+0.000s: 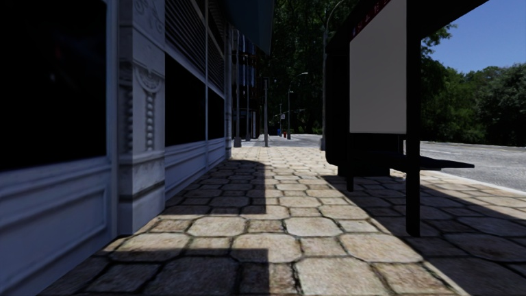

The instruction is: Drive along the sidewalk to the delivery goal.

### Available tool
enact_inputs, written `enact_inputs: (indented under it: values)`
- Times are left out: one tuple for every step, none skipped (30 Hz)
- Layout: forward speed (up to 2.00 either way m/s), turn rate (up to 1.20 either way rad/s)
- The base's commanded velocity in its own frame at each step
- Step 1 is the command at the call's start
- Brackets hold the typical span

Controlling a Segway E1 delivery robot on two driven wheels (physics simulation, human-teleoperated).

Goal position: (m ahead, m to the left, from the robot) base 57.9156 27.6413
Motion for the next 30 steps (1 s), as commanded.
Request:
enact_inputs:
  values:
    - [2.0, 0.0]
    - [1.99, 0.0]
    - [1.99, 0.0]
    - [1.98, 0.0]
    - [1.98, 0.0]
    - [1.98, 0.0]
    - [1.98, 0.0]
    - [1.98, 0.0]
    - [1.98, 0.0]
    - [2.0, 0.0]
    - [2.0, 0.0]
    - [2.0, 0.0]
    - [1.99, 0.0]
    - [1.99, 0.0]
    - [1.99, 0.0]
    - [2.0, 0.0]
    - [2.0, 0.0]
    - [1.99, 0.0]
    - [1.99, 0.0]
    - [1.98, 0.0]
    - [1.98, 0.0]
    - [1.98, 0.0]
    - [1.98, 0.0]
    - [1.98, 0.0]
    - [1.98, 0.0]
    - [2.0, 0.0]
    - [2.0, 0.0]
    - [2.0, 0.0]
    - [2.0, 0.0]
    - [2.0, 0.0]
